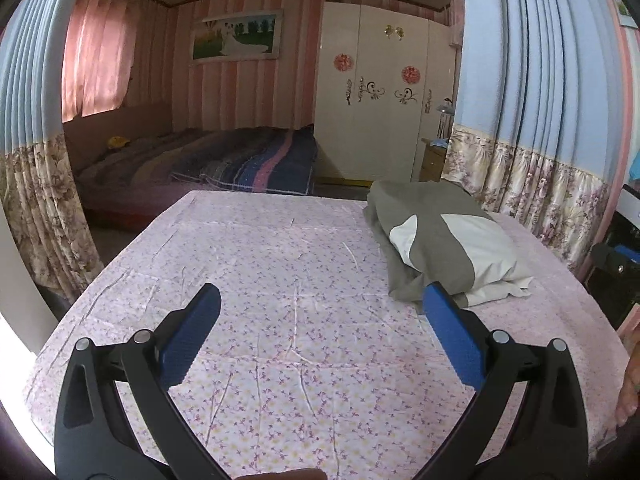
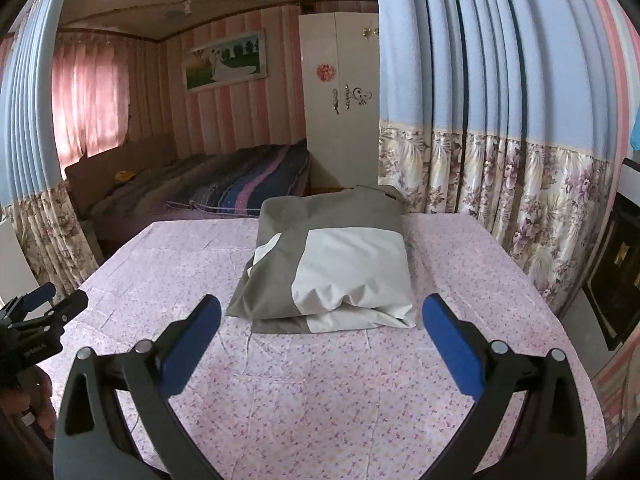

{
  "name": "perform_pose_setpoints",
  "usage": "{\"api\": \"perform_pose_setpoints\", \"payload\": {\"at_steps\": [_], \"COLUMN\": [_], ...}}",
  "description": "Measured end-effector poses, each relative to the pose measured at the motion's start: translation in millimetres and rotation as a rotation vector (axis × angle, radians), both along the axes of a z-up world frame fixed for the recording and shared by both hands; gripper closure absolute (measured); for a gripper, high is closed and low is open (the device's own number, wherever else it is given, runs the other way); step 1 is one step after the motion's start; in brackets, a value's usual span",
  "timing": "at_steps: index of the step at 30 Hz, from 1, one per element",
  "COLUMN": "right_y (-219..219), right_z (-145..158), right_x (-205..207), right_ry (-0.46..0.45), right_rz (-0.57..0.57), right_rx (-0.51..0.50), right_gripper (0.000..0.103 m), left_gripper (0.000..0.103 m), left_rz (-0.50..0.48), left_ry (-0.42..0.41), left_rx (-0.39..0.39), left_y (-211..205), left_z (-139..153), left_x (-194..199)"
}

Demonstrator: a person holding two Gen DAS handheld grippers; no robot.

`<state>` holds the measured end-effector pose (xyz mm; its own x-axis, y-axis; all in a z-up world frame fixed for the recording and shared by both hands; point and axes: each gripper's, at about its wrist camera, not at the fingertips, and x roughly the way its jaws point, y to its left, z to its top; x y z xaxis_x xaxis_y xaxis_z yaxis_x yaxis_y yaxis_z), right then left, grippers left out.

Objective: Fold large clothes

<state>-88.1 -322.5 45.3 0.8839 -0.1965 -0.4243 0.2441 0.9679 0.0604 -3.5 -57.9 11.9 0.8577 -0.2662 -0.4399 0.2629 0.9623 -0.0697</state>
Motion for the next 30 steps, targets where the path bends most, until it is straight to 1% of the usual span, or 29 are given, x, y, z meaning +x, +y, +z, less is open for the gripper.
{"api": "perform_pose_setpoints", "payload": {"at_steps": [6,12,16,22,30], "right_y": [4,6,6,7,10], "right_z": [0,-2,-2,-3,-5], "right_x": [0,1,1,-1,-3], "right_ry": [0.007,0.012,0.012,0.012,0.02], "right_rz": [0.007,0.009,0.009,0.008,0.004], "right_rx": [-0.003,-0.013,-0.011,-0.01,-0.016], "right_gripper": [0.002,0.002,0.002,0.002,0.002], "left_gripper": [0.003,0.003,0.003,0.003,0.003], "left_rz": [0.02,0.02,0.017,0.018,0.019], "left_ry": [0.005,0.008,-0.003,0.006,0.0], "left_rx": [-0.002,-0.007,-0.021,-0.035,-0.012], "left_y": [2,5,7,9,6], "left_z": [-2,-3,-3,-4,-2], "left_x": [2,3,1,-2,-9]}}
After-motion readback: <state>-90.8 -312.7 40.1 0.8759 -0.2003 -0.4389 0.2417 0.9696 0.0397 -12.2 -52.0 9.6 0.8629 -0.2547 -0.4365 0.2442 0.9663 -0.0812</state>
